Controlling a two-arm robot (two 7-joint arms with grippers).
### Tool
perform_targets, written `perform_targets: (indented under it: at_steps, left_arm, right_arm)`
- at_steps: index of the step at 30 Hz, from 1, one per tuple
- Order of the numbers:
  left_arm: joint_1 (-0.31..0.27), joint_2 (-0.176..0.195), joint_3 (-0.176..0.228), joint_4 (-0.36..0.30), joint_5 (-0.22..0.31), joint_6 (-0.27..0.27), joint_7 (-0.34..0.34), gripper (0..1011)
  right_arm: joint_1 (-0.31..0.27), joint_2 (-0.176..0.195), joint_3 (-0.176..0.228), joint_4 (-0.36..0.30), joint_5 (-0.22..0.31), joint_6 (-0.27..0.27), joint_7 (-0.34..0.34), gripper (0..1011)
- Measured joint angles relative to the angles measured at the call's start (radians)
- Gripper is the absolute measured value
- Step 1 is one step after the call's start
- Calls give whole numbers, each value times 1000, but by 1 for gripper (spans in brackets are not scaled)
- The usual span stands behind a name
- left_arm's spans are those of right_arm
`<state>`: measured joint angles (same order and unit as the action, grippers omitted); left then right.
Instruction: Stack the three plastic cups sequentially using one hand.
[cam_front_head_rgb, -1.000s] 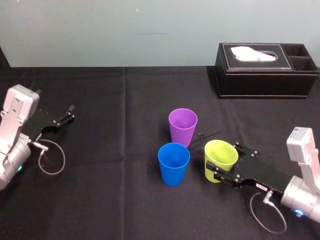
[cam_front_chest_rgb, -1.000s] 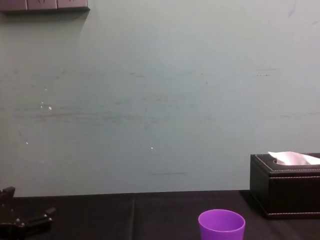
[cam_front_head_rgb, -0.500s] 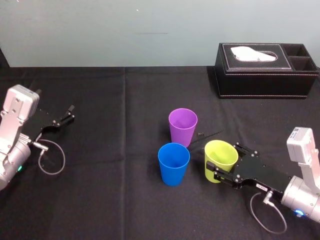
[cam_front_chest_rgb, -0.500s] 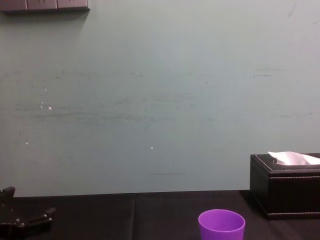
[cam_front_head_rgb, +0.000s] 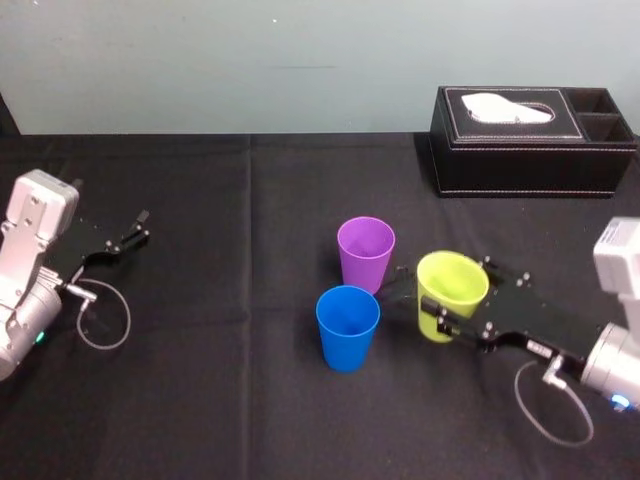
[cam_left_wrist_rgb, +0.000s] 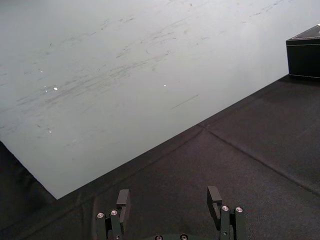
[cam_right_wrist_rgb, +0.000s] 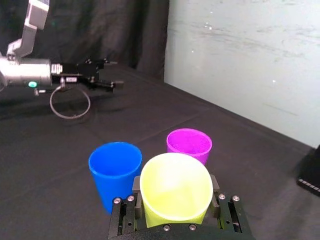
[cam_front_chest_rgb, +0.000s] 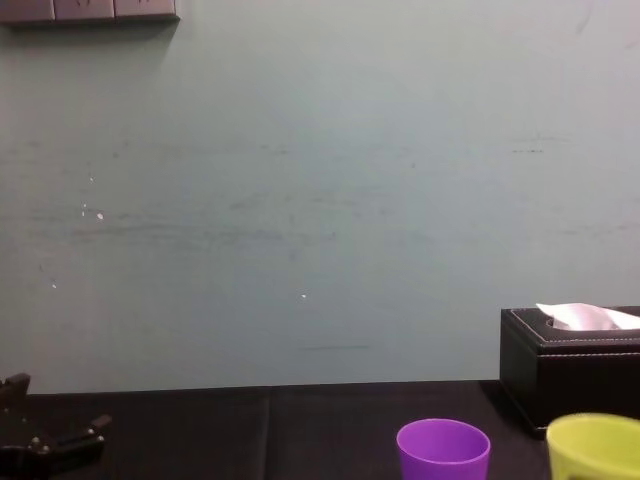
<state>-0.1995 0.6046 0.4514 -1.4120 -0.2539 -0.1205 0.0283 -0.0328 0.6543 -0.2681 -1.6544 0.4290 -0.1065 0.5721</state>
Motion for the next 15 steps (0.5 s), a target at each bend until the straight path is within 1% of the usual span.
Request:
perform_targets:
  at_steps: [3, 4, 5, 8, 11, 13, 14, 15]
  left_arm:
    - [0, 0, 0, 0, 0, 0, 0, 1011]
    - [0, 0, 0, 0, 0, 0, 0, 1011]
    - [0, 0, 0, 0, 0, 0, 0, 1011]
    - [0, 0, 0, 0, 0, 0, 0, 1011]
    - [0, 0, 0, 0, 0, 0, 0, 1011]
    - [0, 0, 0, 0, 0, 0, 0, 1011]
    - [0, 0, 0, 0, 0, 0, 0, 1011]
    - [0, 0, 0, 0, 0, 0, 0, 1011]
  right_arm:
    - [-6, 21, 23, -59, 20, 52, -19, 741]
    - [-6, 21, 23, -59, 20, 52, -19, 741]
    - [-6, 27, 30, -79, 29, 71, -25, 741]
    - [-4, 35, 41, -105, 44, 93, -32, 741]
    - [16, 39, 47, -133, 62, 125, -41, 742]
    - [37, 39, 45, -138, 67, 140, -45, 741]
    - [37, 39, 45, -138, 67, 140, -45, 742]
    - [51, 37, 39, -139, 68, 150, -48, 741]
